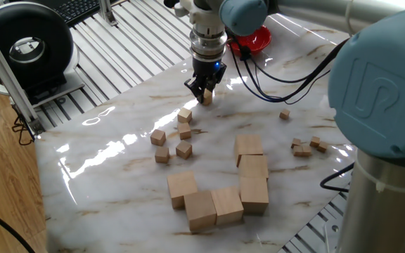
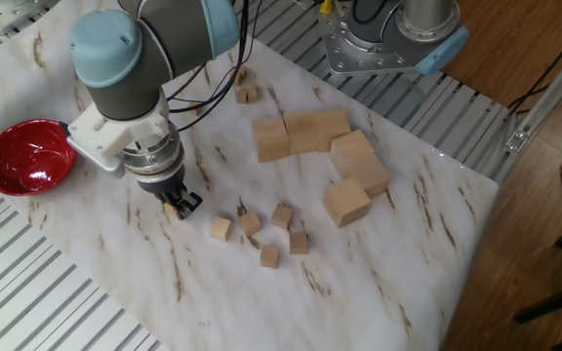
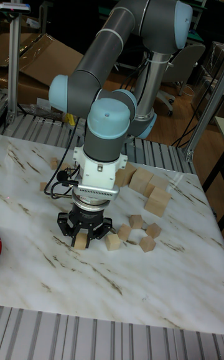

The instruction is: Stack the blocks in a vertical line of five

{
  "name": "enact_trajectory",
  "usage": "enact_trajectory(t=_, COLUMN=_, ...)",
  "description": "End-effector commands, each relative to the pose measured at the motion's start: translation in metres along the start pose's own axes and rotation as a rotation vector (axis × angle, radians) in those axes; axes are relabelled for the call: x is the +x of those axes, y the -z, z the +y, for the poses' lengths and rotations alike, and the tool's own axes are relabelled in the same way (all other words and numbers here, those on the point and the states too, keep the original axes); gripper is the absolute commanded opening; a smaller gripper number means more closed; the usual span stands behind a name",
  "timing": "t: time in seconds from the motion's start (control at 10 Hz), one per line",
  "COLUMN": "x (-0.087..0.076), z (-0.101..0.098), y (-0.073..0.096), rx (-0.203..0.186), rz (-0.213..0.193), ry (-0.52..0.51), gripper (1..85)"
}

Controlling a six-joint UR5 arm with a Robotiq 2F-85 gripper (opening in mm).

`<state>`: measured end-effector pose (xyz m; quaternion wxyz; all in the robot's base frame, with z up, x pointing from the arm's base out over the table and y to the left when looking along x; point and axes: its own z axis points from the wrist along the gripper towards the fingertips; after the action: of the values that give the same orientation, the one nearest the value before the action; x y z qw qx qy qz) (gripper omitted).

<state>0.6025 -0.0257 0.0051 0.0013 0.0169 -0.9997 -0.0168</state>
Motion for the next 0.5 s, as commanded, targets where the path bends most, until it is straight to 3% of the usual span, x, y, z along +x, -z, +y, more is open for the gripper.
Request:
enact_trajectory(t=0.0, x=0.0012, z=-0.0017, y=0.0019, rx=-0.006, rz=0.013, ry=0.024, gripper=33.0)
enact_trajectory(t=0.4, x=0.0007, z=-0.0035, y=0.0027, rx=-0.003, rz=0.014, ry=0.024, gripper=34.3)
